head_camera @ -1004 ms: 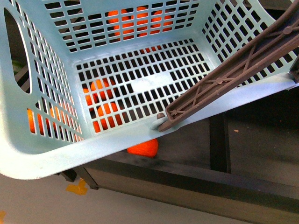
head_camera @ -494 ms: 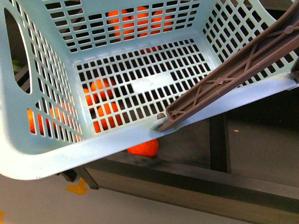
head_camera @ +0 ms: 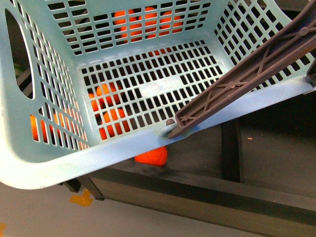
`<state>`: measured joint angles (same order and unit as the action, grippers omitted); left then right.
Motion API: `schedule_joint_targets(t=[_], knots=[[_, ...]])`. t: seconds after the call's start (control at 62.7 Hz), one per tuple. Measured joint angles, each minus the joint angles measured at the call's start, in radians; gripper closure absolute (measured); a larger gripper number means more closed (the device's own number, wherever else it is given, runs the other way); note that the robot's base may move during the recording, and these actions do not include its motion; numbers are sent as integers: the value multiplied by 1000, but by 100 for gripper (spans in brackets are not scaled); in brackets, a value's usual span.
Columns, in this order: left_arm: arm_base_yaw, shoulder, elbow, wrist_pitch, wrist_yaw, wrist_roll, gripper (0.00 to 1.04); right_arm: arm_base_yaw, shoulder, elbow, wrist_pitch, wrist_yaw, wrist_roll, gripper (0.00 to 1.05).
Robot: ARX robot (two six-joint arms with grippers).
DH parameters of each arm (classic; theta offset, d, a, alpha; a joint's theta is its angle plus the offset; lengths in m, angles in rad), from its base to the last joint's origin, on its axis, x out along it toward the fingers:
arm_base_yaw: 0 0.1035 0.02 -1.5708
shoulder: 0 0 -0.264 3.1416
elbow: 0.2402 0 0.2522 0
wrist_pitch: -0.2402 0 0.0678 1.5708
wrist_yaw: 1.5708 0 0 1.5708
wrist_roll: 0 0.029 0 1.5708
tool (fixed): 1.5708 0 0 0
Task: Pick mango and avocado into basket
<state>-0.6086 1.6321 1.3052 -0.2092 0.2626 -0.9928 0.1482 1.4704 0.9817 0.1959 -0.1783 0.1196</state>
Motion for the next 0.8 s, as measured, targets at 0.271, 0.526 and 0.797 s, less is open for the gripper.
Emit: schedule_joint_targets(t=[0.271,0.526,0.797], knots=[[0,0,0,0,0,0,101,115,65,44,7,56,1,45],[0,0,0,0,0,0,101,205,107,37,23,78,10,45],[0,0,0,0,0,0,101,251,112,10,37,124,21,23]])
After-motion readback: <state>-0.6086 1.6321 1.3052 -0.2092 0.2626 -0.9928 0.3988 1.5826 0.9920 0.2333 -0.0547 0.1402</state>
